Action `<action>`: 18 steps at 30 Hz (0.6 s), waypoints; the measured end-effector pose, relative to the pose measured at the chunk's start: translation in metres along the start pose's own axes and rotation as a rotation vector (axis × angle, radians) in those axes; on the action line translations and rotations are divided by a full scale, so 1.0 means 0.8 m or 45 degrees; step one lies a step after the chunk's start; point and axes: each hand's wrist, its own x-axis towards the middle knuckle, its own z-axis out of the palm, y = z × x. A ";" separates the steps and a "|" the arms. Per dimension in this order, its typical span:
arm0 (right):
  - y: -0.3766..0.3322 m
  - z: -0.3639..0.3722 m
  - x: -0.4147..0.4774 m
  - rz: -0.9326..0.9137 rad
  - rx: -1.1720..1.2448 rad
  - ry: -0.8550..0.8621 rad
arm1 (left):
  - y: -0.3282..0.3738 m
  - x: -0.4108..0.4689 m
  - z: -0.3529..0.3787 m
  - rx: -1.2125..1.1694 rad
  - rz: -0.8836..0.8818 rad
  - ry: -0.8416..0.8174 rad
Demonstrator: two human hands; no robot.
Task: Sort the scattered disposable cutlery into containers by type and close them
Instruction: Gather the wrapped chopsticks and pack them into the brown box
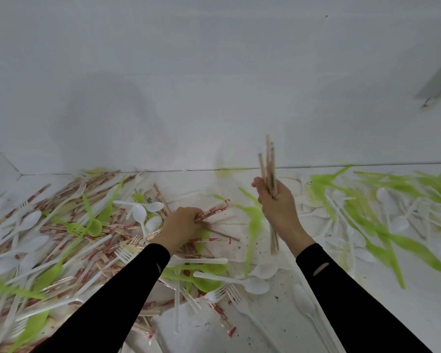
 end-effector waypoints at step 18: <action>0.059 0.084 -0.020 -0.112 -1.311 -0.607 | -0.027 -0.032 -0.097 -0.668 -0.043 0.587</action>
